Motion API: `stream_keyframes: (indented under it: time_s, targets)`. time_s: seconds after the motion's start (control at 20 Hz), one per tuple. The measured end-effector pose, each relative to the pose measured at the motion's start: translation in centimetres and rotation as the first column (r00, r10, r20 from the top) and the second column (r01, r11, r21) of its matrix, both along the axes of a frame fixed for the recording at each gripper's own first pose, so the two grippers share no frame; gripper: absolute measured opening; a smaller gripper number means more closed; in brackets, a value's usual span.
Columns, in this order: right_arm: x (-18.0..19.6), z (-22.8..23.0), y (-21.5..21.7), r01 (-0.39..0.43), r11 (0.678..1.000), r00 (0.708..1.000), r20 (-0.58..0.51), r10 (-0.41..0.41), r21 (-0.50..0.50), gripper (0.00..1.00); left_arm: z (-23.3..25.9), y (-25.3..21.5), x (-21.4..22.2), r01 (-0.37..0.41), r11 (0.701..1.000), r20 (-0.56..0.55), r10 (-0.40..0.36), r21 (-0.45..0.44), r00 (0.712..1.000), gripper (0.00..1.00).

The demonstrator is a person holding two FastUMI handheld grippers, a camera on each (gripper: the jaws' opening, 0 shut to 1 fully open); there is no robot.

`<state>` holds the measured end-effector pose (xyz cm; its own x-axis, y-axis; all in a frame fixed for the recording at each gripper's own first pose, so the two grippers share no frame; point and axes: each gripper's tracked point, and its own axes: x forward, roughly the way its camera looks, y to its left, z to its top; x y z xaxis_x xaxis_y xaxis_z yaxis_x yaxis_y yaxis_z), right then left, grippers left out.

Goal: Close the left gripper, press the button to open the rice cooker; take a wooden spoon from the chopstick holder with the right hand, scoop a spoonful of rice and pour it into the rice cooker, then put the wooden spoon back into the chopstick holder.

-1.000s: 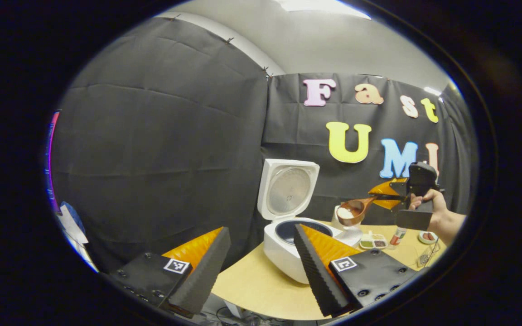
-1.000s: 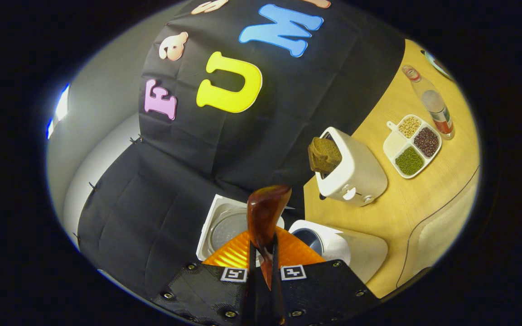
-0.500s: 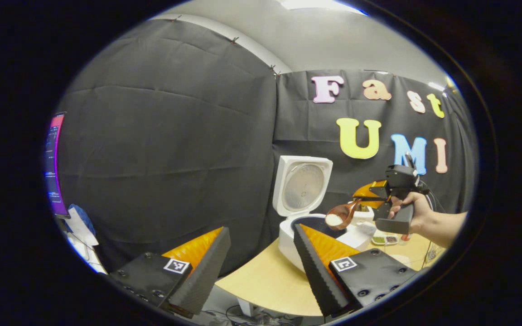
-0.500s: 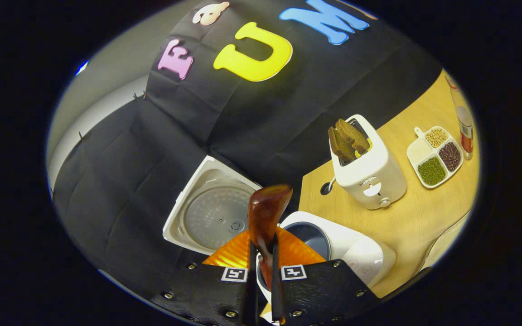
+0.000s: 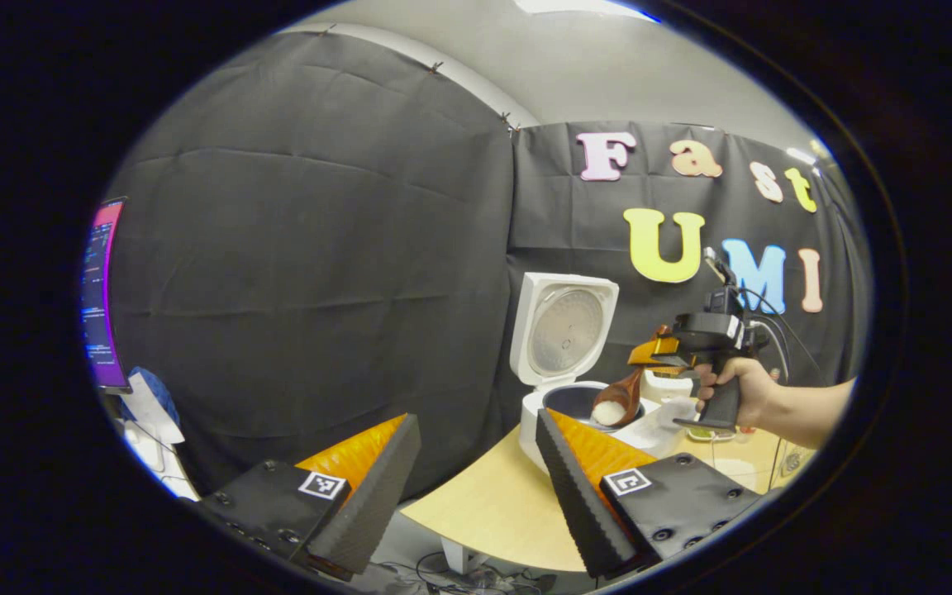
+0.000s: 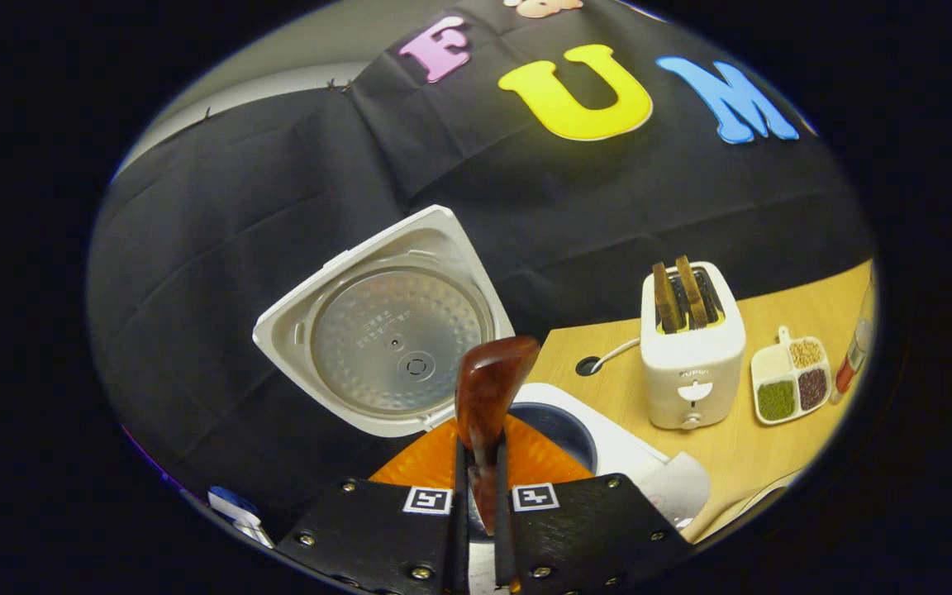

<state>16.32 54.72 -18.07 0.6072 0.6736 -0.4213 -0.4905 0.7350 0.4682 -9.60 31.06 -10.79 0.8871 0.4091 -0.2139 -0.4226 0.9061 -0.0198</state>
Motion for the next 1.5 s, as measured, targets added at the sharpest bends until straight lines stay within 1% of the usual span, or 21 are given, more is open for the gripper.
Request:
stream_keyframes:
  time_s: [0.1,0.15,0.25,0.35,0.45,0.6,0.7,0.75,0.8,0.85,0.95,1.05,1.15,1.2,1.3,1.35,1.5]
  targets:
    - [-0.4,0.5,0.6,-0.044,0.997,0.995,0.087,0.049,-0.064,0.12,-0.3,0.1,0.0,-0.006,1.0,-0.006,0.006,-0.01,1.0,0.99]
    - [-0.6,0.8,0.8,-0.067,0.993,0.988,0.134,0.08,-0.099,0.12,-0.3,0.1,0.1,-0.009,1.0,-0.007,0.009,-0.012,1.0,0.98]
    - [-0.9,1.2,1.2,-0.098,0.981,0.963,0.234,0.137,-0.17,0.12,-0.4,0.2,0.1,-0.009,1.0,-0.011,0.009,-0.01,1.0,0.98]
    - [-1.2,1.5,1.5,-0.118,0.959,0.921,0.331,0.203,-0.258,0.12,-0.1,0.1,0.0,-0.006,1.0,-0.014,0.006,-0.006,1.0,0.98]
    - [-1.5,2.1,1.8,-0.123,0.935,0.868,0.42,0.263,-0.331,0.12,0.2,0.1,0.1,0.002,1.0,-0.007,-0.002,0.002,1.0,0.98]
    - [-1.6,2.6,1.9,-0.118,0.907,0.798,0.505,0.329,-0.405,0.12,0.7,0.0,0.1,0.009,1.0,-0.004,-0.009,0.014,1.0,0.98]
    - [-1.6,3.2,1.9,-0.107,0.884,0.745,0.552,0.375,-0.456,0.12,0.7,0.1,0.1,0.012,1.0,-0.004,-0.012,0.012,1.0,0.97]
    - [-1.6,3.2,1.9,-0.106,0.879,0.738,0.555,0.383,-0.465,0.12,0.7,0.2,0.2,0.013,1.0,-0.005,-0.013,0.011,1.0,0.97]
    - [-1.6,2.9,1.8,-0.114,0.882,0.747,0.546,0.38,-0.457,0.12,0.7,0.2,0.3,0.013,1.0,-0.003,-0.013,0.008,1.0,0.97]
    - [-1.7,2.5,2.1,-0.137,0.894,0.768,0.524,0.368,-0.427,0.12,0.6,0.2,0.3,0.015,1.0,-0.001,-0.015,0.003,1.0,0.98]
    - [-2.0,2.7,2.1,-0.16,0.927,0.831,0.46,0.312,-0.339,0.13,0.5,0.2,0.3,0.017,1.0,-0.002,-0.017,-0.003,1.0,0.98]
    - [-1.9,3.5,1.1,-0.148,0.959,0.891,0.387,0.235,-0.242,0.13,0.8,0.1,0.4,0.019,1.0,0.007,-0.019,0.001,1.0,0.98]
    - [-1.5,4.5,0.2,-0.143,0.982,0.937,0.303,0.175,-0.124,0.12,0.9,0.0,0.5,0.022,1.0,0.02,-0.022,0.008,1.0,0.98]
    - [-1.5,4.8,-0.4,-0.138,0.988,0.956,0.251,0.15,-0.066,0.12,0.9,0.0,0.6,0.026,1.0,0.024,-0.026,0.004,0.999,0.99]
    - [-1.2,5.1,-1.9,-0.103,0.994,0.981,0.17,0.097,0.025,0.13,0.9,-0.1,0.7,0.032,0.999,0.028,-0.032,-0.009,0.999,0.97]
    - [-0.8,5.7,-2.8,-0.08,0.995,0.986,0.151,0.072,0.052,0.12,0.9,-0.2,0.7,0.038,0.999,0.031,-0.037,-0.018,0.999,0.99]
    - [-0.1,7.6,-6.4,-0.009,0.994,0.992,0.127,-0.005,0.105,0.12,1.4,-0.5,0.8,0.064,0.998,0.05,-0.062,-0.028,0.997,0.98]
